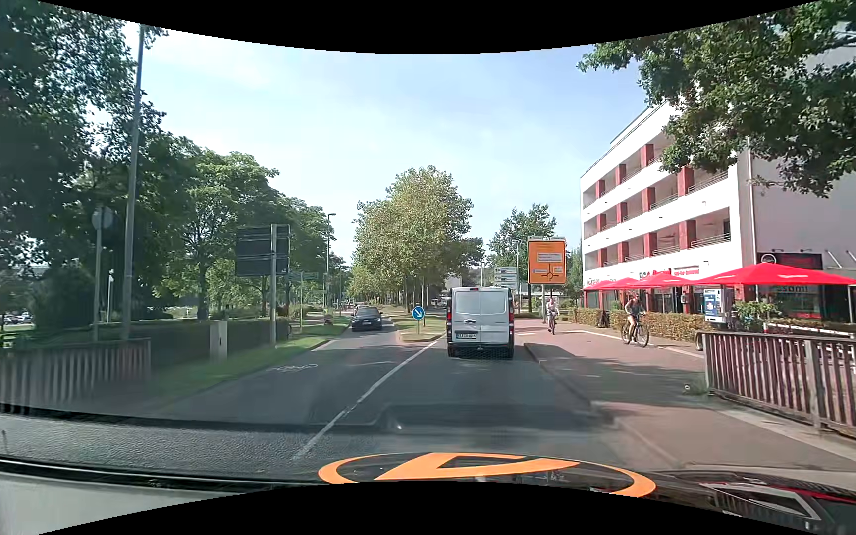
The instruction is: Follow the waypoints while adhering to traffic rules and regulations
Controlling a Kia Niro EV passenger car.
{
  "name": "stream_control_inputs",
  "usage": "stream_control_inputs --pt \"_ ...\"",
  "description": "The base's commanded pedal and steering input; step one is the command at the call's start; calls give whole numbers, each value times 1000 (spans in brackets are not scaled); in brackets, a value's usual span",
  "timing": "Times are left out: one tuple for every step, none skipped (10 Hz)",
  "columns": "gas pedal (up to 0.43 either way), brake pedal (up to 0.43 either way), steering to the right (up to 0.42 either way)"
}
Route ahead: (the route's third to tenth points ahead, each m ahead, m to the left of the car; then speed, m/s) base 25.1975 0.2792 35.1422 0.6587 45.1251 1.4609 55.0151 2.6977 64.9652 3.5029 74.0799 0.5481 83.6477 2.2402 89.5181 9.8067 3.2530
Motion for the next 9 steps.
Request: stream_control_inputs --pt "0 18 18" --pt "0 43 19" --pt "0 67 23" --pt "0 79 24" --pt "0 85 24" --pt "0 98 24" --pt "0 122 24" --pt "0 140 24" --pt "0 152 24"
